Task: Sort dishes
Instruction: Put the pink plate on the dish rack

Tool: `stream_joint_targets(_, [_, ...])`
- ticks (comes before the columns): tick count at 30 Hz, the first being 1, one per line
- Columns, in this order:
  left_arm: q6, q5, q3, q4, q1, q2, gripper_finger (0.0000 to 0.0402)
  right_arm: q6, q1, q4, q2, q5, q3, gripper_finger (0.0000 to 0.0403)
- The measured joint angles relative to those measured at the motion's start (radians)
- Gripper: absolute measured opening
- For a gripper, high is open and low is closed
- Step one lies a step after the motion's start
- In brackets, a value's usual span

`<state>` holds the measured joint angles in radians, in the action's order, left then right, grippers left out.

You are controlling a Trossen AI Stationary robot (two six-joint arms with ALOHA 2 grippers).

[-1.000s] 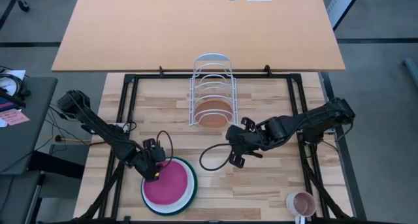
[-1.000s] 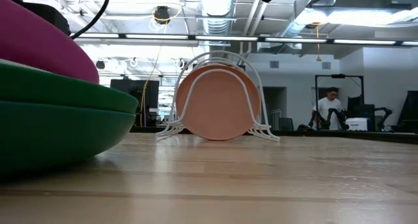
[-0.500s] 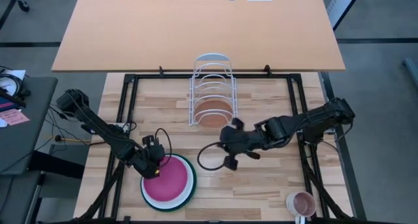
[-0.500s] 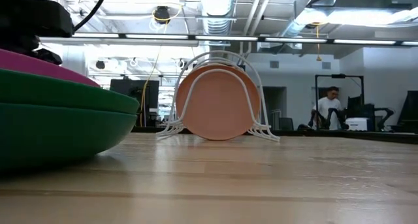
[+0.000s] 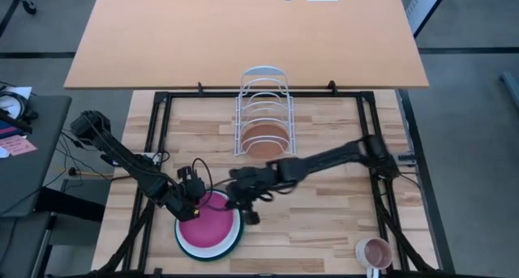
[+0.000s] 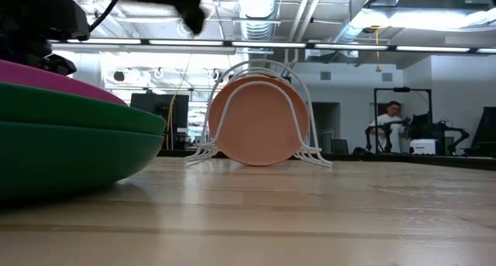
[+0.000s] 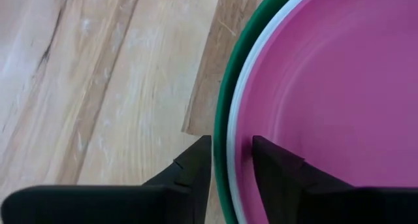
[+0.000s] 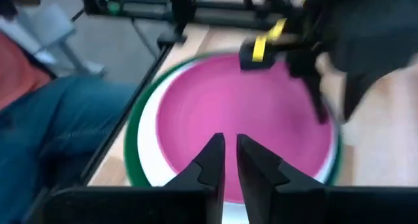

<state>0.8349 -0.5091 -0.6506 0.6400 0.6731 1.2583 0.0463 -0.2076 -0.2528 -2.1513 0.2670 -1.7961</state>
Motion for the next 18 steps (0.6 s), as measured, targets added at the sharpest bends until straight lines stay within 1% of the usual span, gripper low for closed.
stream_joint_targets(3, [-0.006,-0.004,0.000,0.005,0.000,-0.015,0.0088,0.005,0.008,-0.107,-0.093,0.076,-0.117,0.0058])
stream_joint_targets(7, [-0.026,-0.003,0.000,0.021,0.000,-0.041,0.0058,0.004,0.005,-0.228,-0.178,0.126,-0.252,0.0059])
stream_joint_targets(9, [-0.030,-0.003,0.000,0.033,0.000,-0.054,0.0039,-0.003,-0.002,-0.261,-0.209,0.128,-0.293,0.0060])
stream_joint_targets(13, [-0.038,-0.003,0.000,0.047,0.000,-0.078,0.0006,-0.001,-0.023,-0.239,-0.247,0.127,-0.328,0.0059])
stream_joint_targets(15, [-0.038,-0.004,0.000,0.046,0.000,-0.085,0.0004,-0.005,-0.043,-0.210,-0.259,0.111,-0.331,0.0059])
stream_joint_targets(18, [-0.037,-0.019,0.000,0.046,0.000,-0.089,0.0009,-0.030,-0.070,-0.200,-0.261,0.058,-0.330,0.0059])
